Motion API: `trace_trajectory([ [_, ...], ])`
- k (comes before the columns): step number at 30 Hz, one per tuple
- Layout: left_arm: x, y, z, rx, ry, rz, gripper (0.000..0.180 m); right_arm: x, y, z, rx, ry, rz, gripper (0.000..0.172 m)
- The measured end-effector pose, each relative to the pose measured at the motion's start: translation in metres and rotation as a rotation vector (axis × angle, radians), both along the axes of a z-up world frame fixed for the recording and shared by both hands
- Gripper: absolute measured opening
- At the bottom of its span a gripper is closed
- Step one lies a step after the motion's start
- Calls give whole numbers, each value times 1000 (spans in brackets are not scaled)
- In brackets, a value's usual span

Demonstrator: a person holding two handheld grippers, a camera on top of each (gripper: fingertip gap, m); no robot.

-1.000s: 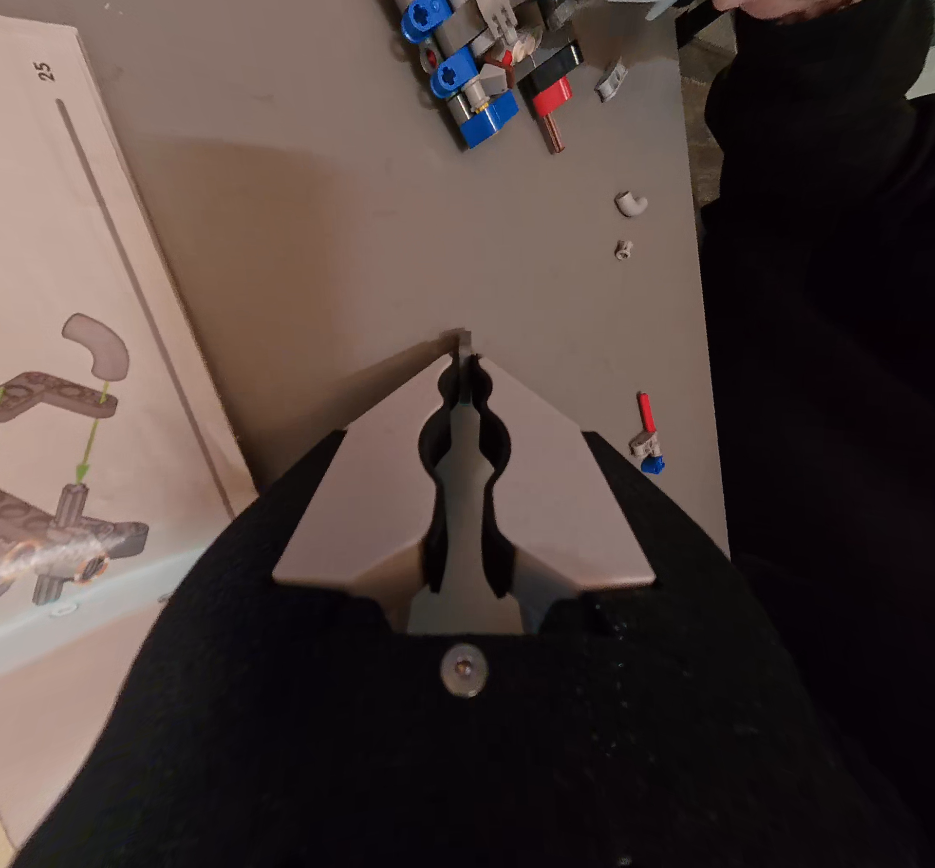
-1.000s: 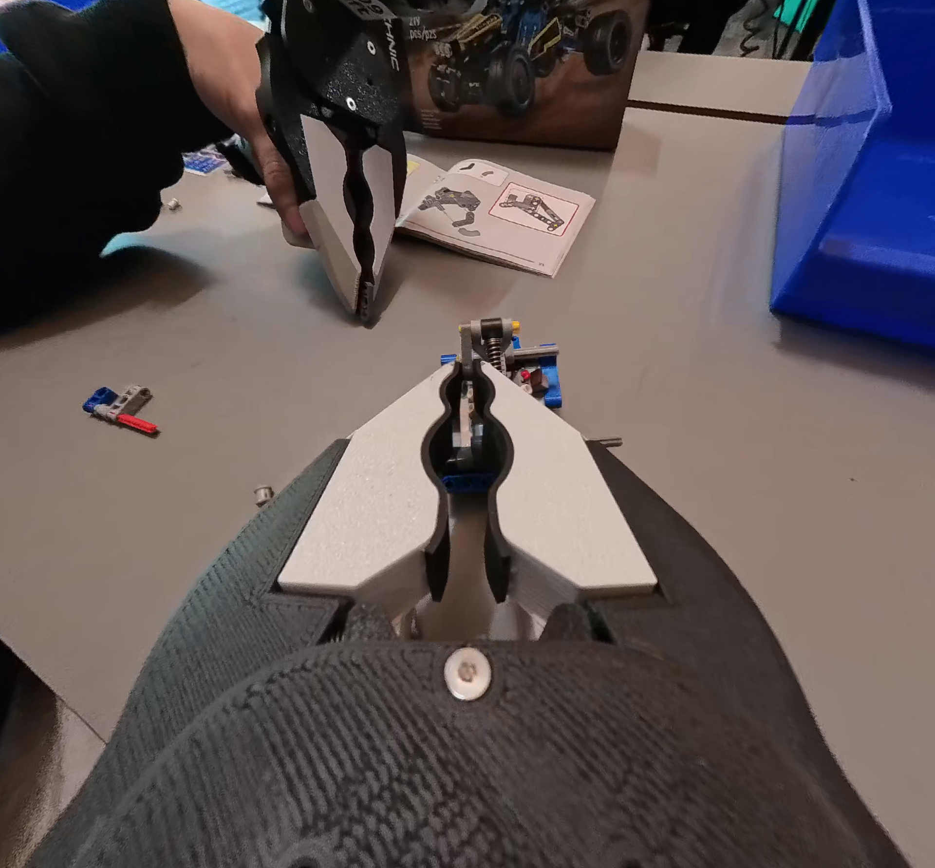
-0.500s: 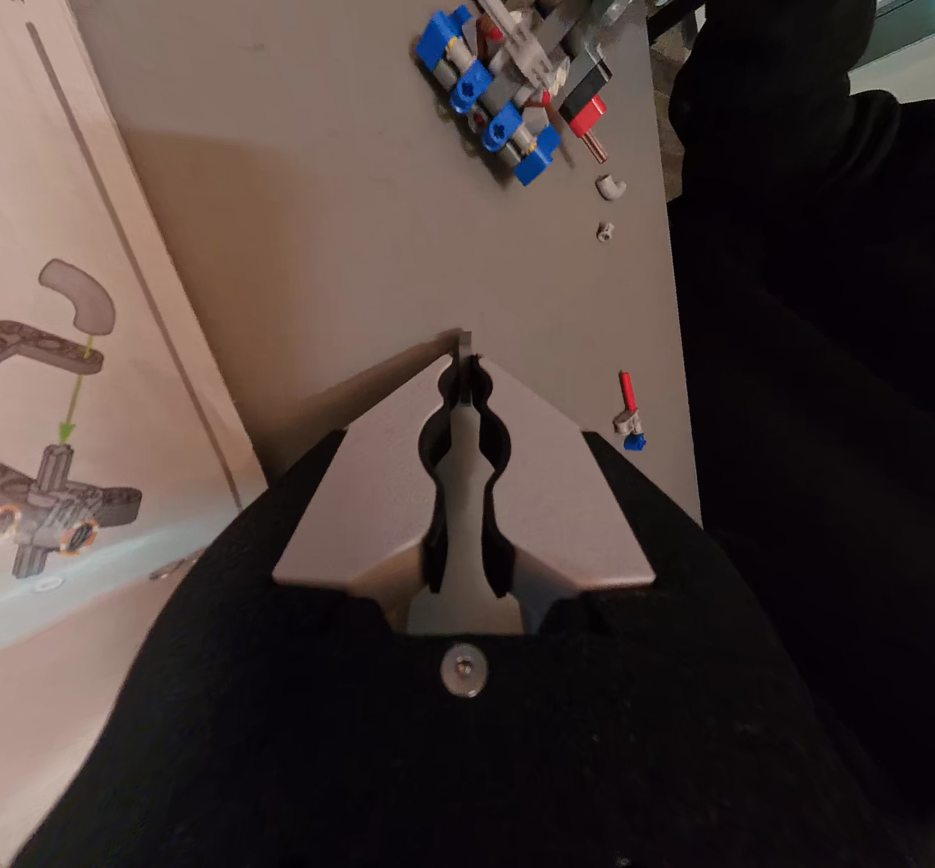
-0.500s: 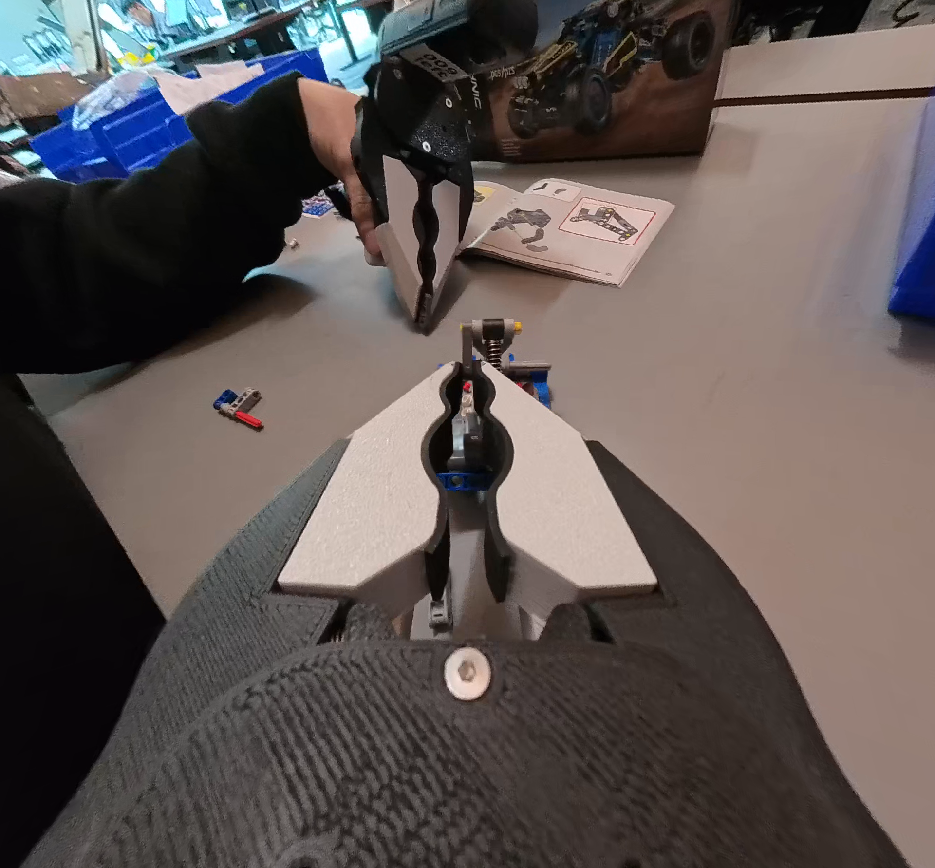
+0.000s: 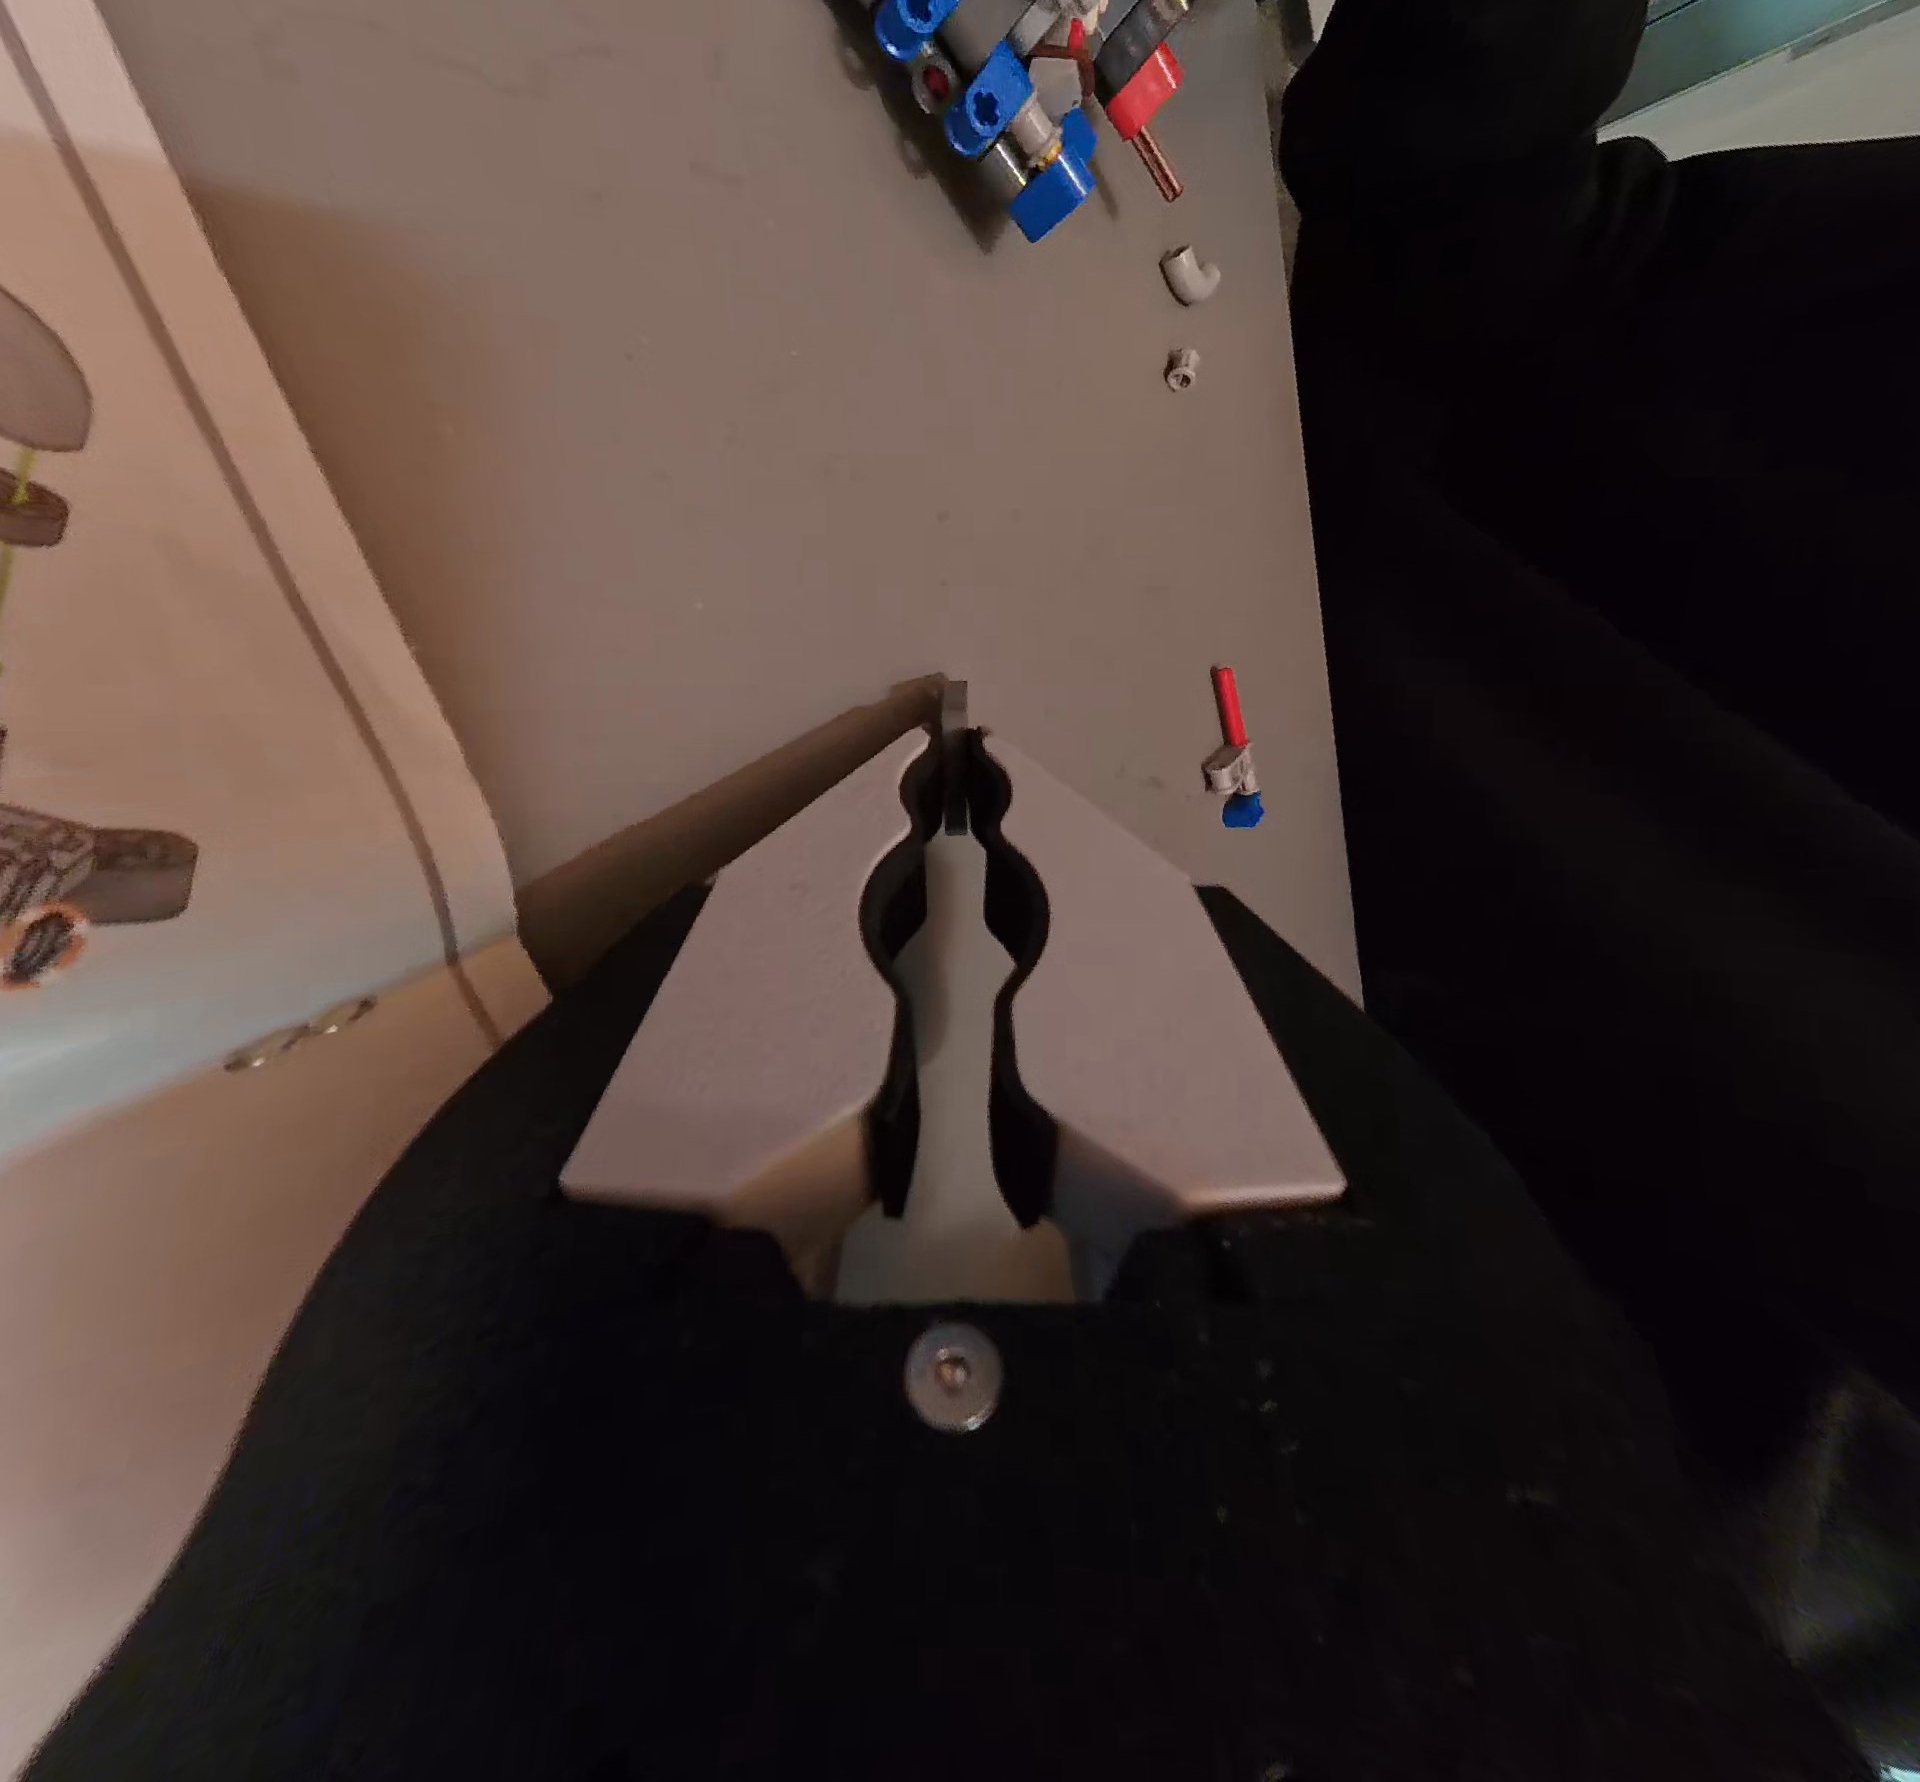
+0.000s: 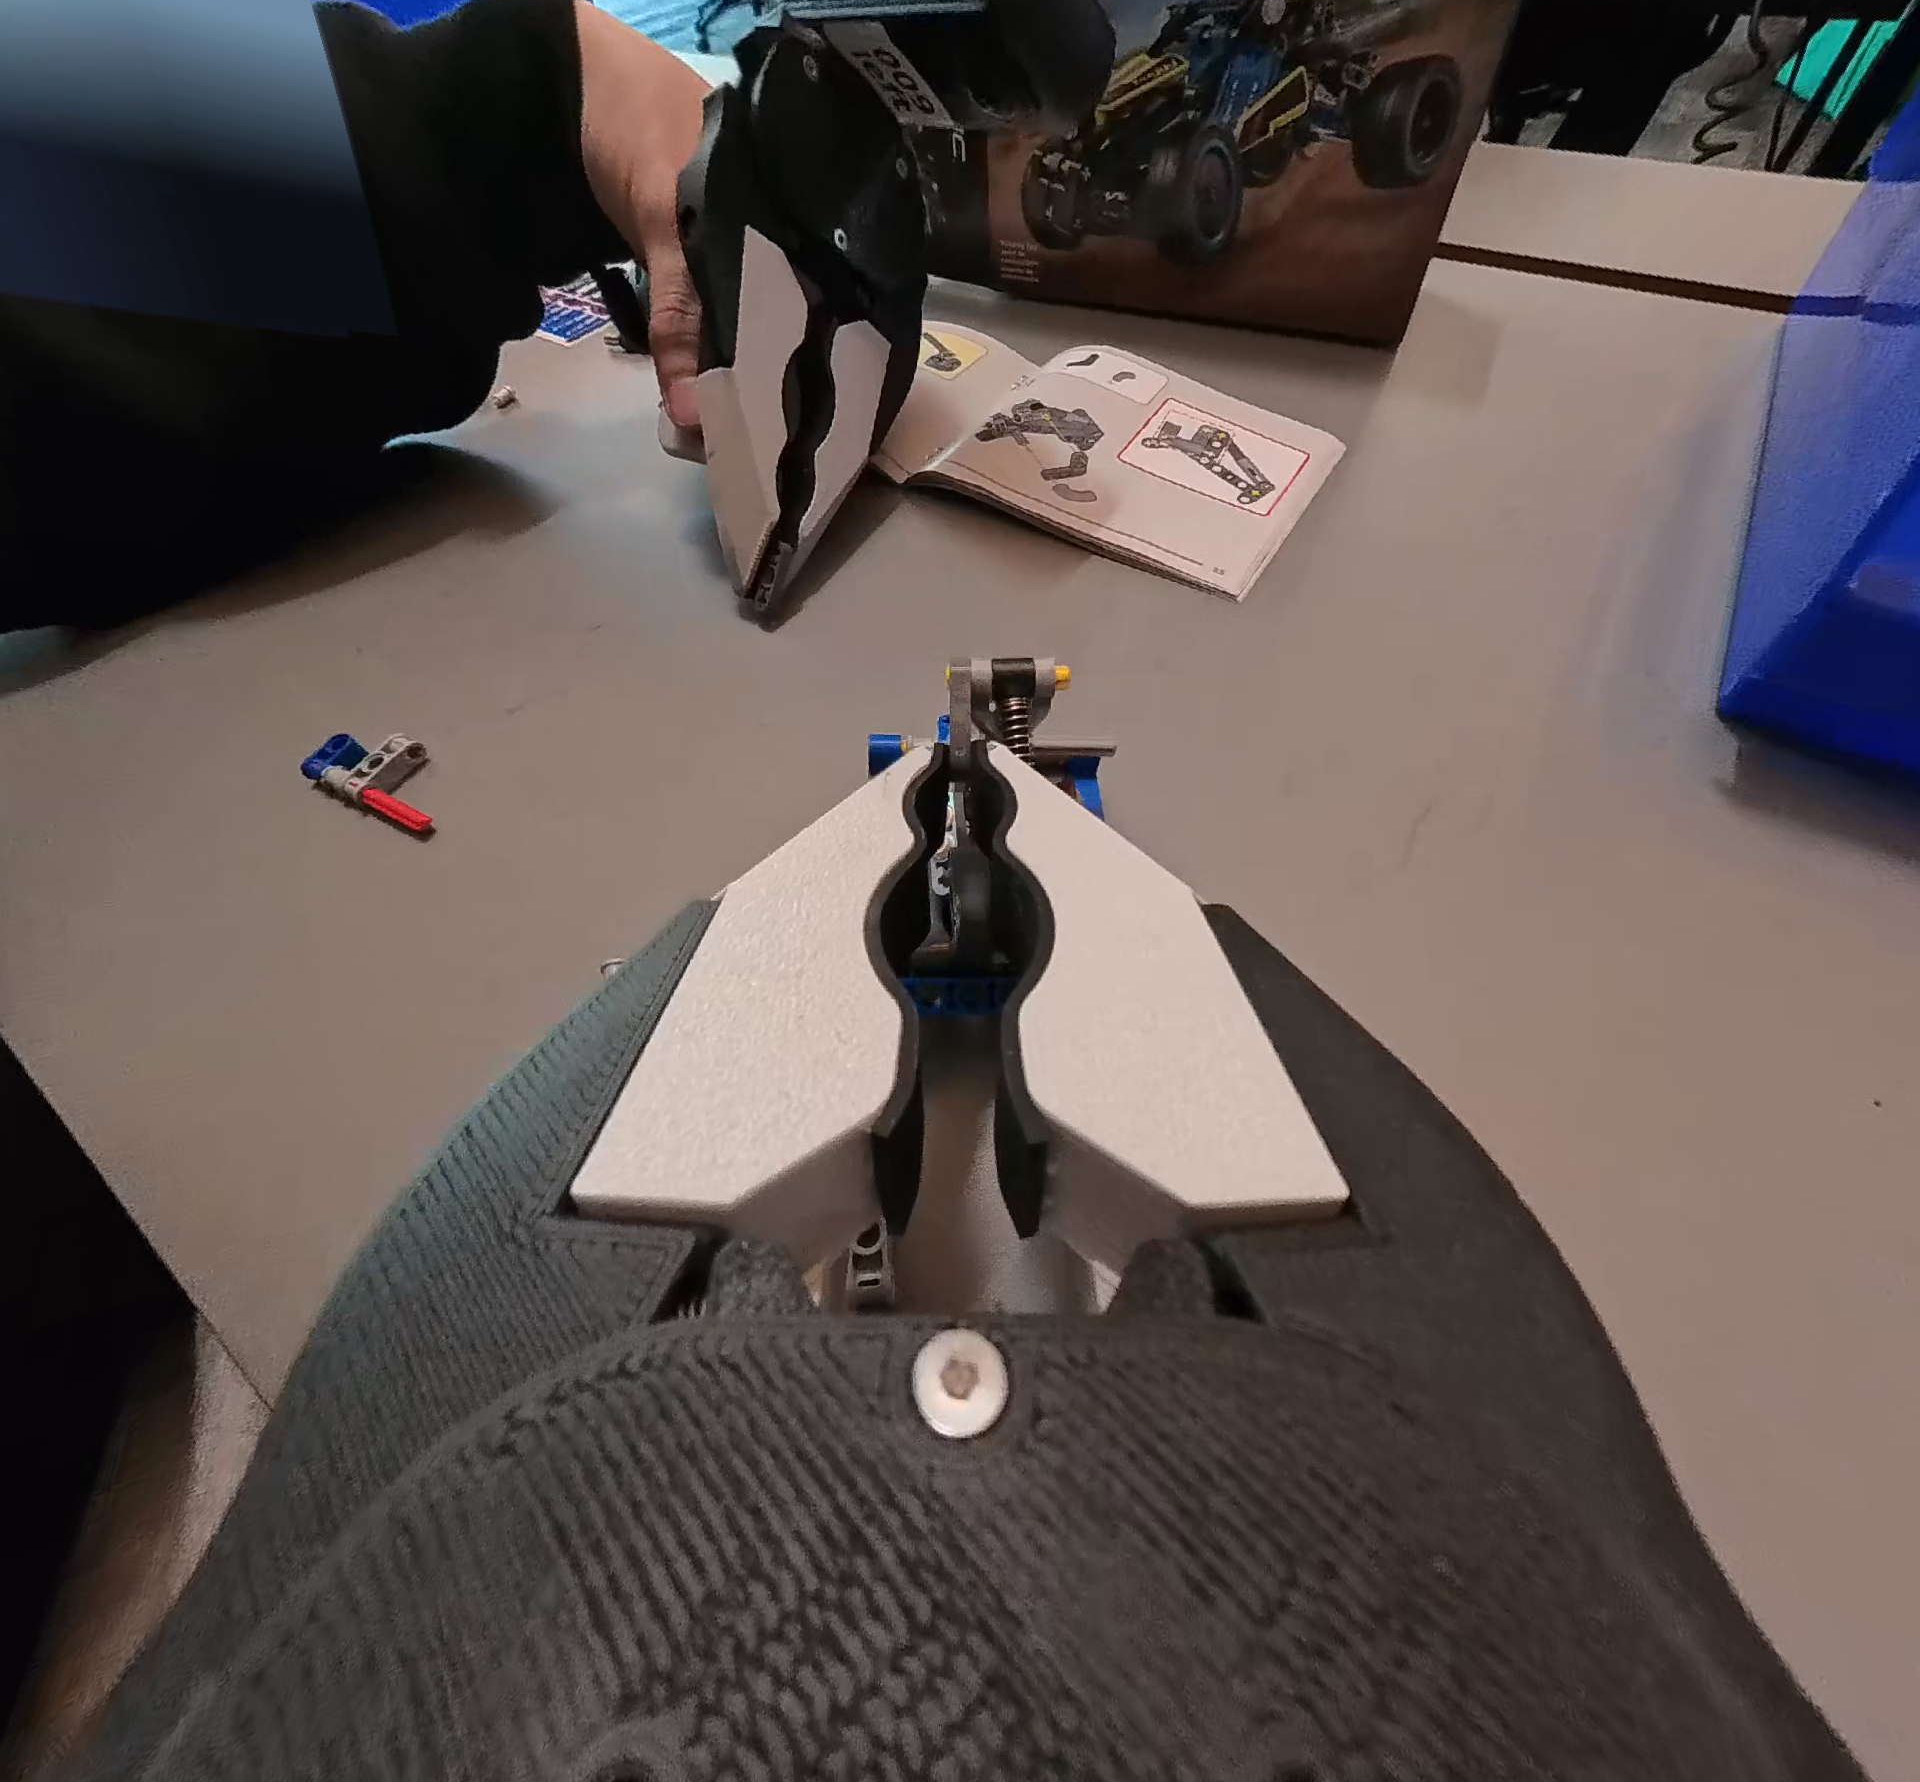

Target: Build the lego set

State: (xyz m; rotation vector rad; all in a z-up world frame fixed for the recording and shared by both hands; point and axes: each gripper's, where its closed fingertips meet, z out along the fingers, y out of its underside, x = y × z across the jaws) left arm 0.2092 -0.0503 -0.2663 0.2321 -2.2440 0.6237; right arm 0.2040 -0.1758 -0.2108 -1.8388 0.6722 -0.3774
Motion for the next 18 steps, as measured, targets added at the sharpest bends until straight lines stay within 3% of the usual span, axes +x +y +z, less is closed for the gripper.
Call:
trace_trajectory([
  [10,0,-1,1,-9,87,27,0,0,0,-1,7,12,6,0],
  [18,0,-1,1,-12,66,14,0,-2,-1,1,22,11,24,0],
])
